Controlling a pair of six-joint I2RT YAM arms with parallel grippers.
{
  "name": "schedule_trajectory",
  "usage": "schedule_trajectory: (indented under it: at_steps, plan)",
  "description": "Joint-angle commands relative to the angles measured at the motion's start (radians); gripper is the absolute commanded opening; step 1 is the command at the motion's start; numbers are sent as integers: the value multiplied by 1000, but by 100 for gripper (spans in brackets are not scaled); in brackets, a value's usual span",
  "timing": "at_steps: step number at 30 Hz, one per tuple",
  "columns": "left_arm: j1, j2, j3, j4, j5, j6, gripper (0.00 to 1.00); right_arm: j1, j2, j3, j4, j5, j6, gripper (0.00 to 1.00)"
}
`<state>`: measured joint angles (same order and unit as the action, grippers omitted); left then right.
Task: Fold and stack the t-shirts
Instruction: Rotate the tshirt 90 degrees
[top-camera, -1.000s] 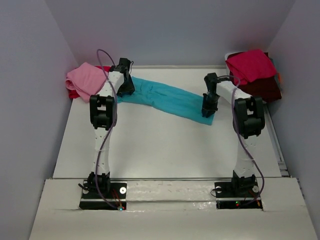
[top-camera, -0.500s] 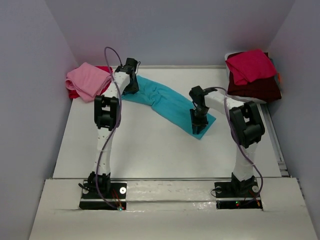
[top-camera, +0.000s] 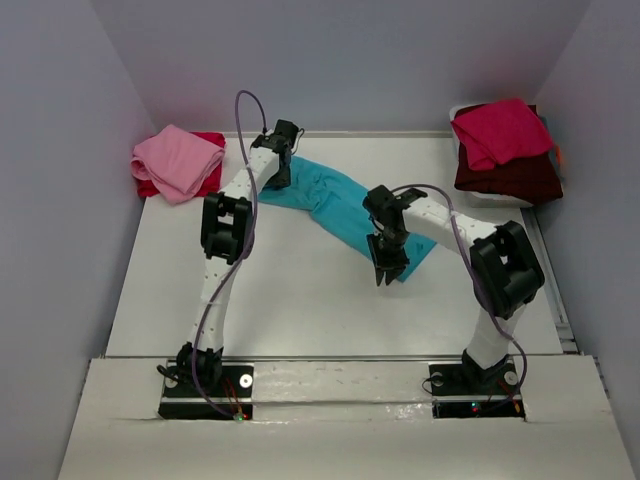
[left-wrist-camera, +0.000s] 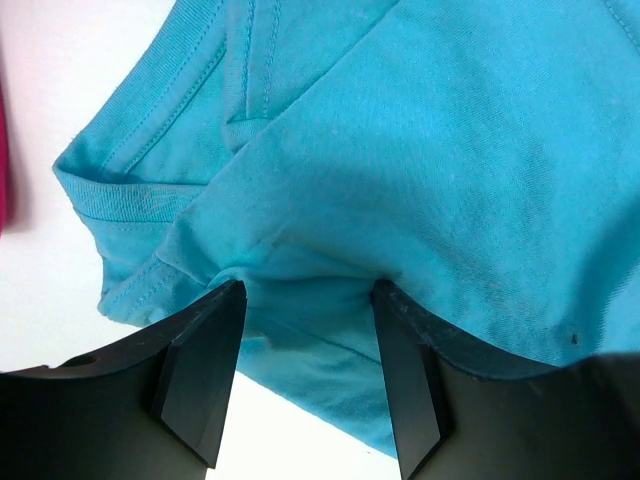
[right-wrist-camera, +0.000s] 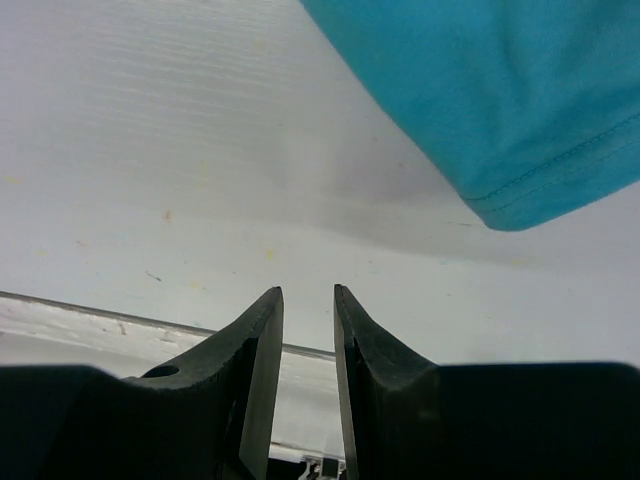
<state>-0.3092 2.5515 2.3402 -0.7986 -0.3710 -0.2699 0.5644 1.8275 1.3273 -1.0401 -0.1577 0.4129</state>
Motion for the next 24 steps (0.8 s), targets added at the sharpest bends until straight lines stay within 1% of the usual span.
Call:
schedule_trajectory:
  at_steps: [1,7,9,12,15,18,24]
  plan:
    - [-18,9,-39,-37,17,-17,67,-3,-59,45,-23,89,24,34]
    - [-18,-16,-28,-45,20,-9,67,-3,-10,186,-58,211,55,34]
    - [-18,-14,-30,-53,18,-17,67,-24,12,225,-69,248,63,34]
    - [-18,-40,-61,-47,17,-34,67,-81,62,295,-81,276,61,34]
    - [-18,-108,-162,1,18,-51,68,-141,118,354,-87,277,44,35]
    - [-18,-151,-174,7,12,-58,68,-195,157,392,-81,280,33,34]
    - [-18,-189,-136,-22,18,-61,68,-273,220,435,-83,303,15,34]
